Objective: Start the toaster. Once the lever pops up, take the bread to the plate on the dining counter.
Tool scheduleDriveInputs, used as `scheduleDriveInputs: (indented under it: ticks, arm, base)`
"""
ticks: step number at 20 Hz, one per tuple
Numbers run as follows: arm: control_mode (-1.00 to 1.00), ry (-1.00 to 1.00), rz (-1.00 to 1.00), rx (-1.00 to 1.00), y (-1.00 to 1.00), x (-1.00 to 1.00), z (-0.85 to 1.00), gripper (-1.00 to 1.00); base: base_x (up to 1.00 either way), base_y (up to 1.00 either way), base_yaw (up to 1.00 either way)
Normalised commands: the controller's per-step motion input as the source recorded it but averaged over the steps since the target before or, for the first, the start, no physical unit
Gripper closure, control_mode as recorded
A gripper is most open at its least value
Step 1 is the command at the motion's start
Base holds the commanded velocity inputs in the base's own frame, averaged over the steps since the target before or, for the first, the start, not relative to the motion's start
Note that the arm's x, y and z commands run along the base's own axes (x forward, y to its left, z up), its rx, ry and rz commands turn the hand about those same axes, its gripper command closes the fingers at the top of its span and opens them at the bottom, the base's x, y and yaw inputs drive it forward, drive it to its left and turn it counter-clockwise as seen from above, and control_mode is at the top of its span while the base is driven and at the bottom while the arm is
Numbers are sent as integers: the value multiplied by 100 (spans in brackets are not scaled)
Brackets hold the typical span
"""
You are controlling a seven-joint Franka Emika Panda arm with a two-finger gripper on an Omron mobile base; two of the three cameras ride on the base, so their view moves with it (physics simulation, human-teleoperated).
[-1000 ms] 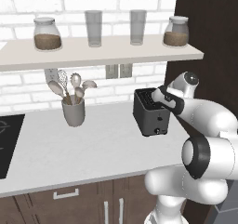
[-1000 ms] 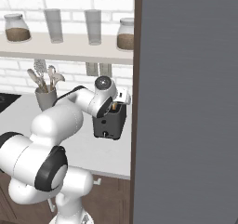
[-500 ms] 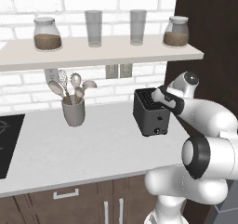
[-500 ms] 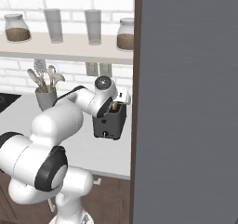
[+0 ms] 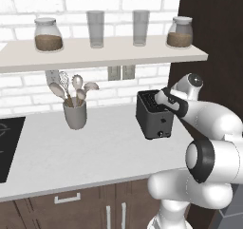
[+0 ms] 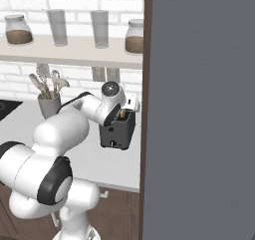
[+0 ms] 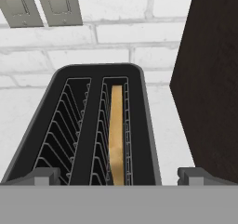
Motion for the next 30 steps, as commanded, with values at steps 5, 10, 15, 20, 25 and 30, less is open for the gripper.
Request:
scheduleDriveInputs:
  ticks: [5,10,15,20,25,30]
  arm:
    - [-100,0,0,0,0,0,0,-100]
    - [-100,0,0,0,0,0,0,-100]
    - [-100,0,0,0,0,0,0,-100]
    - [-100,0,0,0,0,0,0,-100]
    - [-100,0,0,0,0,0,0,-100]
    - [-100,0,0,0,0,0,0,-100]
  base:
    - [0,0,0]
    - [0,0,0]
    - [0,0,0]
    - [0,0,0]
    - [0,0,0]
    - [0,0,0]
